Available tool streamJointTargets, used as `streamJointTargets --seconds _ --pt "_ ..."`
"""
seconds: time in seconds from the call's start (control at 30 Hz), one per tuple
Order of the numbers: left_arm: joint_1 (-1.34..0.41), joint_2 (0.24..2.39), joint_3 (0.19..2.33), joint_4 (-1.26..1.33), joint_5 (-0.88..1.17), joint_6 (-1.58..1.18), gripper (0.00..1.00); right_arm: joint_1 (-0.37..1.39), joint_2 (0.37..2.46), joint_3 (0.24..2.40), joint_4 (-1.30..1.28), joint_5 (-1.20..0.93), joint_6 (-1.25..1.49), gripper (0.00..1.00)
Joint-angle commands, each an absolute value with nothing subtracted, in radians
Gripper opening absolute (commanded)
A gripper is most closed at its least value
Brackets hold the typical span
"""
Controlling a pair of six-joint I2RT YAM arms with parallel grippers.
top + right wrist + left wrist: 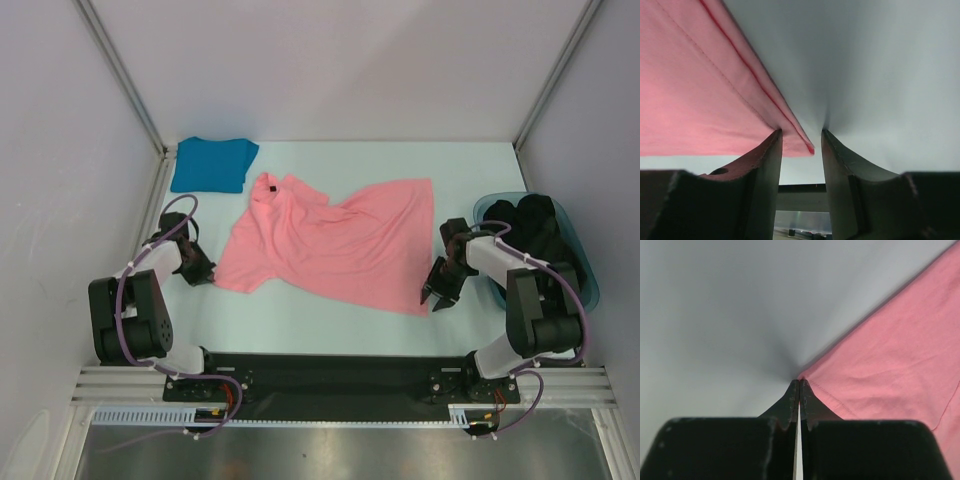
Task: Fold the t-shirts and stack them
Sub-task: Flatten the tshirt out
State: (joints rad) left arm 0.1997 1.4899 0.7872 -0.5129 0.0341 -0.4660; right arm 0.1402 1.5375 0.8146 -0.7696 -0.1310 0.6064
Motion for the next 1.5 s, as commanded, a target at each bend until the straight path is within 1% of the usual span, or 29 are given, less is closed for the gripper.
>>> streamJointTargets --seconds 0.0,0.33,0.53,0.67,0.77,0.93,1.13,1.33,1.4,1.47 --pt "0.207 1.460 0.818 -0.520 0.049 -0.440 0.00 0.147 1.496 0.798 -0.749 -0.155 0.635 0.42" --pt "0.209 1.462 0.813 -0.523 0.057 -0.431 0.00 0.167 1.456 0.732 -0.742 -0.144 0.663 0.42" --pt "0.207 1.473 0.824 -0.529 0.058 -0.430 0.00 0.175 1.473 0.729 -0.739 -0.144 0.670 0.41" --pt "0.209 1.473 0.827 -0.534 0.058 -0.430 0.00 0.178 1.476 0.733 -0.753 -0.132 0.669 0.37" --pt "0.207 1.470 0.828 -0.535 0.054 -0.428 0.00 0.176 1.465 0.730 -0.762 -0.129 0.672 0.36" --pt "0.207 1.477 0.834 -0.534 0.058 -0.433 0.00 0.178 1.485 0.738 -0.772 -0.126 0.660 0.36" --pt "0.207 1.473 0.833 -0.532 0.054 -0.430 0.00 0.176 1.448 0.715 -0.781 -0.118 0.658 0.38" --pt "0.209 1.479 0.836 -0.532 0.060 -0.431 0.01 0.179 1.491 0.722 -0.756 -0.127 0.647 0.38" --pt "0.209 1.479 0.836 -0.534 0.061 -0.430 0.00 0.178 1.494 0.724 -0.752 -0.129 0.649 0.36" --pt "0.209 1.473 0.835 -0.532 0.060 -0.430 0.00 0.178 1.496 0.724 -0.742 -0.138 0.644 0.29"
